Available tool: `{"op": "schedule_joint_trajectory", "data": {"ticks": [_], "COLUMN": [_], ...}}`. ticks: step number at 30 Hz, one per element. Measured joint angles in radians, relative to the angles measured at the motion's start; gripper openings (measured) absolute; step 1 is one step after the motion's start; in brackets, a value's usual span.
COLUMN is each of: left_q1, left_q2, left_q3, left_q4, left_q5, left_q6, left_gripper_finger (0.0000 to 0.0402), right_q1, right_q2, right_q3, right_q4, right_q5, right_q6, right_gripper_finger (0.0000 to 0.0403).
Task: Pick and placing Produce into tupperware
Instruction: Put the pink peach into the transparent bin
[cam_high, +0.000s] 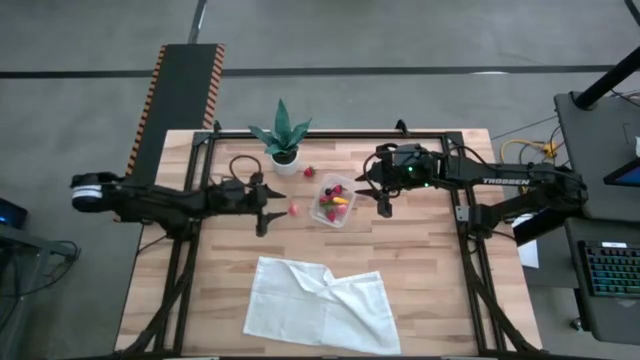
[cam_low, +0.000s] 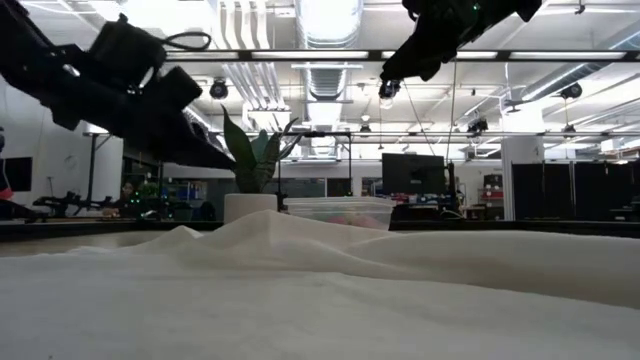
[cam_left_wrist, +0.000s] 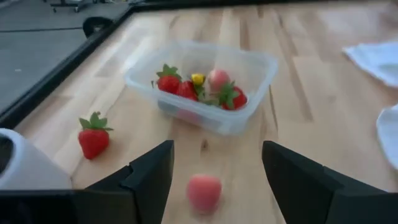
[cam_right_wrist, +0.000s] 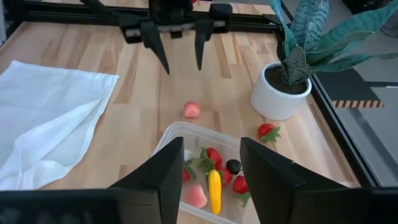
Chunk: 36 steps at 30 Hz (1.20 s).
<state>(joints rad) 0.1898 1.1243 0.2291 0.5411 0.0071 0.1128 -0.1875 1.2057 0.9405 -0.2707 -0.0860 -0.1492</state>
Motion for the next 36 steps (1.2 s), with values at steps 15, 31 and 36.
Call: {"op": "schedule_joint_trajectory", "data": {"ticks": [15,31,36], "left_q1": [0.0,0.015,0.019], "left_q2": [0.277,0.366,0.375], "left_q3": [0.054,0.069,0.072], "left_q4": [0.133,0.133,0.132], "left_q5": [0.053,0.006,0.005], "left_q6": [0.0,0.035,0.051], "left_gripper_finger": [0.0232,0.0231,0.0231], "right_q1": [0.0,0.0,0.0], "right_q2": [0.0,0.0,0.0], "right_q3": [0.0,0.0,0.0], "right_q4": [-0.002,-0.004,-0.01], "right_q5": [0.0,0.0,0.0], "right_q6": [0.0,0.0,0.0], "right_gripper_finger": [0.0152,0.0147,0.0146]}}
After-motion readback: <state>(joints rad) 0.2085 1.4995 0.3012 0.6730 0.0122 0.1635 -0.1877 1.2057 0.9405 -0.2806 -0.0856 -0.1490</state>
